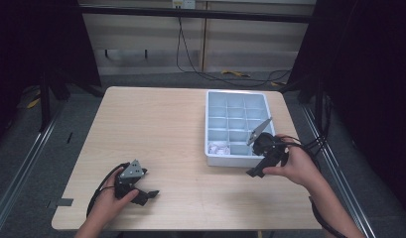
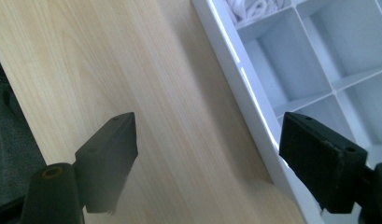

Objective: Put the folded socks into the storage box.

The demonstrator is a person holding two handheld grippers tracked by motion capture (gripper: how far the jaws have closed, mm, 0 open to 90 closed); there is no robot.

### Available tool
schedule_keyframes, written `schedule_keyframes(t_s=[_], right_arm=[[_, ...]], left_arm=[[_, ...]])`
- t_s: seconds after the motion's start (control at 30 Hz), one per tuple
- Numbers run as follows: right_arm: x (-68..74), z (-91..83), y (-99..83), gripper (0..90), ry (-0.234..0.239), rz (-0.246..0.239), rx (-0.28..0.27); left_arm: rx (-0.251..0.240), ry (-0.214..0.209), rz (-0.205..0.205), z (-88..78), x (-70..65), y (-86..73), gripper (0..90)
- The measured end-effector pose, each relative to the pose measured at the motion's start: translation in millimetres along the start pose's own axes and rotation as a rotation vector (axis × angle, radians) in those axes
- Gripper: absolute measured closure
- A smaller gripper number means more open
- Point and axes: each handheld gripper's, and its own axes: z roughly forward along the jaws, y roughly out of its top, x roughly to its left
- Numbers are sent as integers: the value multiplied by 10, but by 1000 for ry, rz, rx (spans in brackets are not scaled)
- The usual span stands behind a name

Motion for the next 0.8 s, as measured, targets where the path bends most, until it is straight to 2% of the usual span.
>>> schedule_keyframes(t_s=[0.8], right_arm=[[8,80,-590,190,14,63,-72]], left_arm=[[5,0,5,-2,2,1,92]])
